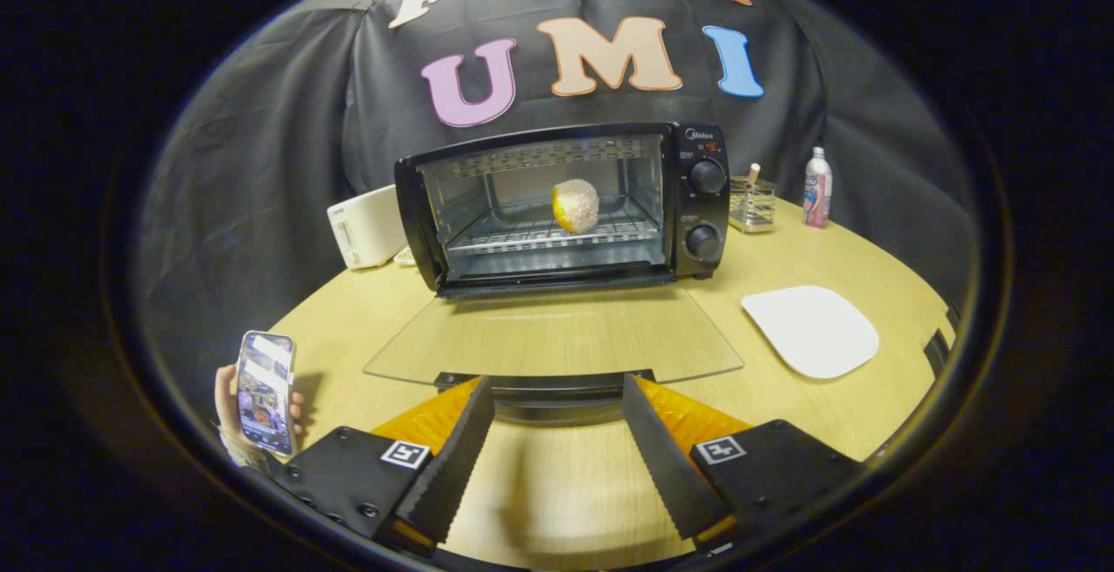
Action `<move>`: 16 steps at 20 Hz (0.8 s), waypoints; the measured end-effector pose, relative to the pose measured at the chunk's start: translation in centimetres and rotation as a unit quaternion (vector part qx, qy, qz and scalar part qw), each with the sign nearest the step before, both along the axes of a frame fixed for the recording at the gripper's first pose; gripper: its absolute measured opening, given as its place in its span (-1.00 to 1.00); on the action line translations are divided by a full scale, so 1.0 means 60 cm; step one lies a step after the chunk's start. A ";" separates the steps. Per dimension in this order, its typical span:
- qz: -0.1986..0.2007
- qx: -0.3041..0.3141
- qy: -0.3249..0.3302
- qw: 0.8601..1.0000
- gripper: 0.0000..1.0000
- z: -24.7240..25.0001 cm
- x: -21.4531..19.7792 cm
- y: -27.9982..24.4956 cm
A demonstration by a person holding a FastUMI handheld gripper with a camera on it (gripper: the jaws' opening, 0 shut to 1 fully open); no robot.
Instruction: Open the toaster oven, put the food inside, and close the toaster oven door.
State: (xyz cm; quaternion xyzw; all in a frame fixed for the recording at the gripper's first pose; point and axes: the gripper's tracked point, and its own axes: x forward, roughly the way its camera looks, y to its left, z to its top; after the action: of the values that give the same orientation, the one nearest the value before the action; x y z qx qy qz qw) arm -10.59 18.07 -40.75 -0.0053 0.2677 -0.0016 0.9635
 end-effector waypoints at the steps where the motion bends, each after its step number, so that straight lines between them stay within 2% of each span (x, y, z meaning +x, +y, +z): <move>1: -0.003 -0.002 -0.003 1.000 0.91 0.002 0.002 -0.002; 6: -0.005 -0.004 -0.007 1.000 0.90 0.003 0.002 -0.001; 8: 0.004 0.002 0.005 1.000 0.90 -0.004 -0.004 0.009; 11: 0.010 -0.019 0.024 0.999 0.91 -0.028 -0.017 0.008; 16: -0.006 -0.028 0.017 0.999 0.90 -0.033 -0.013 0.000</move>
State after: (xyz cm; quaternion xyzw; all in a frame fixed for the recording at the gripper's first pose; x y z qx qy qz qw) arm -11.39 18.10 -42.71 -0.0312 0.2835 -0.0147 0.9584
